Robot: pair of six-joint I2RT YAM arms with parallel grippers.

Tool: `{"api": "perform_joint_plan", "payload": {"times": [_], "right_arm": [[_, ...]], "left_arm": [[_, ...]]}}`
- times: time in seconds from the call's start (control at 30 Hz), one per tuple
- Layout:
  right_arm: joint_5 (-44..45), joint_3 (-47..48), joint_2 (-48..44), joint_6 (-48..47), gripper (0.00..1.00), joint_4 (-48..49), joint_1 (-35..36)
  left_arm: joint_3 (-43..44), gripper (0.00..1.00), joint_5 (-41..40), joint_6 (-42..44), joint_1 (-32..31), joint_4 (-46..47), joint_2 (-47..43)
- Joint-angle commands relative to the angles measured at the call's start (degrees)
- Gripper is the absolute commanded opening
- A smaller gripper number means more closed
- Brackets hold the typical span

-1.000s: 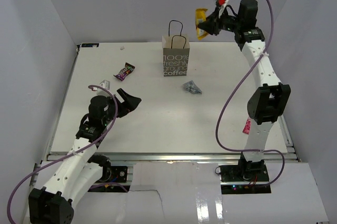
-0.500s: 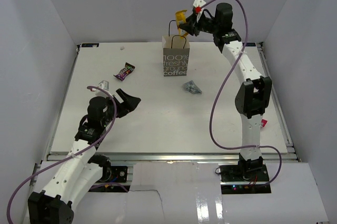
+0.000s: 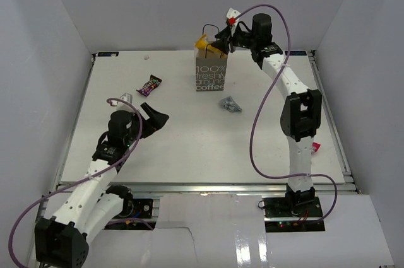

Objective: Place the snacks into the paper bag

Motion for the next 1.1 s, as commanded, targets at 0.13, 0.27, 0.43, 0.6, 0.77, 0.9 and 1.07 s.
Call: {"api": "perform_joint_plan", "payload": {"times": [0.13, 0.27, 0.43, 0.6, 0.77, 0.9, 1.07], "right_arm": [[1.28, 0.60, -3.93, 0.23, 0.64, 1.96, -0.14], [1.37, 0.86, -6.66, 2.68, 0.70, 0.21, -2.51], [-8.16, -3.52, -12.46, 2.43, 0.84, -8.47, -9.00], [-24.61, -12.13, -18.96, -14.14, 0.89, -28.23, -15.51], [-22.82, -25.84, -25.55, -82.12, 0.90, -77.54, -18.69], [-17.36, -39.89, -32.74, -85.99, 0.92, -77.93, -19.74], [-18.05, -48.00, -35.41, -83.02, 0.91, -77.93, -20.09]], "left_arm": [[11.66, 0.92, -9.92, -1.72, 0.24, -1.26, 11.93], [20.11, 0.92, -12.50, 0.65, 2.68, -4.43, 21.96], [32.57, 0.95, -12.05, 25.61, 5.42, -4.61, 37.23], [40.06, 0.95, -13.56, 50.81, 5.95, -3.47, 49.30], [46.48, 0.89, -5.39, 63.66, 8.93, -1.89, 59.15], [54.20, 0.88, -4.85, 65.78, 10.17, -0.30, 68.27], [58.53, 0.86, -4.77, 64.91, 10.26, 0.84, 75.23]]}}
